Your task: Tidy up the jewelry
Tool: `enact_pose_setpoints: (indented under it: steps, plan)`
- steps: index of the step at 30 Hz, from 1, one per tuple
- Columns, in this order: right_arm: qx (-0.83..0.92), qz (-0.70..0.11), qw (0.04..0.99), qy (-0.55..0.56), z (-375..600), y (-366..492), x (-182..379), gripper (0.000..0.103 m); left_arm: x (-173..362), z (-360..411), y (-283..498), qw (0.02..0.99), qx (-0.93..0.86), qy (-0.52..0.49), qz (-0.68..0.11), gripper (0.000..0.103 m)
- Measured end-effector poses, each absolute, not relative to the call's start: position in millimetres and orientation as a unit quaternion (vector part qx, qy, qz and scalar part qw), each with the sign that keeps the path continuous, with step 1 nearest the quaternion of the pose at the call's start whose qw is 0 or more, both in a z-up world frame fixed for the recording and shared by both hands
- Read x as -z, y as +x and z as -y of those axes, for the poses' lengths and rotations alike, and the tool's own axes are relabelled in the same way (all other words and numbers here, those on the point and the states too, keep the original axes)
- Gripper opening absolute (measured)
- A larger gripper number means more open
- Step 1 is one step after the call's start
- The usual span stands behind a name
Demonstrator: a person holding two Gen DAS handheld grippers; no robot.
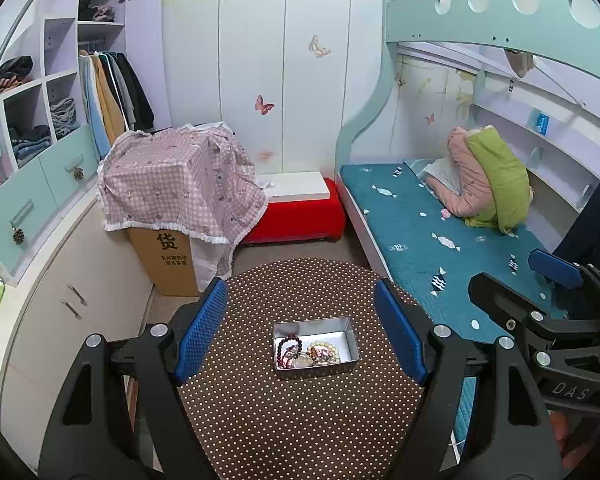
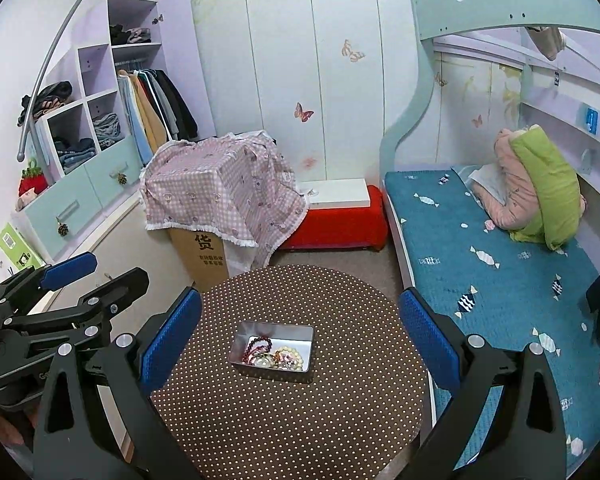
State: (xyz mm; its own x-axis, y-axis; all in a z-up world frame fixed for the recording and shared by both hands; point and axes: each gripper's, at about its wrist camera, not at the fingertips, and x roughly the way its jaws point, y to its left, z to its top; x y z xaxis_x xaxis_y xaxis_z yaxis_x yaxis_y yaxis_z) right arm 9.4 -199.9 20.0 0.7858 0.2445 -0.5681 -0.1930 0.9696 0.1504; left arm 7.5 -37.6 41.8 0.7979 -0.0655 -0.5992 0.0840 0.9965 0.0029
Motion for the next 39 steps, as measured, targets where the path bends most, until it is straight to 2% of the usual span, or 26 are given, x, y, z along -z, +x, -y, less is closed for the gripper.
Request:
enact_pose_setpoints:
  steps: [39]
  plan:
    - [-0.119, -0.314, 0.941, 0.047, 193.7, 9.2, -19.2, 0.095, -43.3, 32.8, 14.1, 0.948, 0.039, 0.014, -0.317, 0.076]
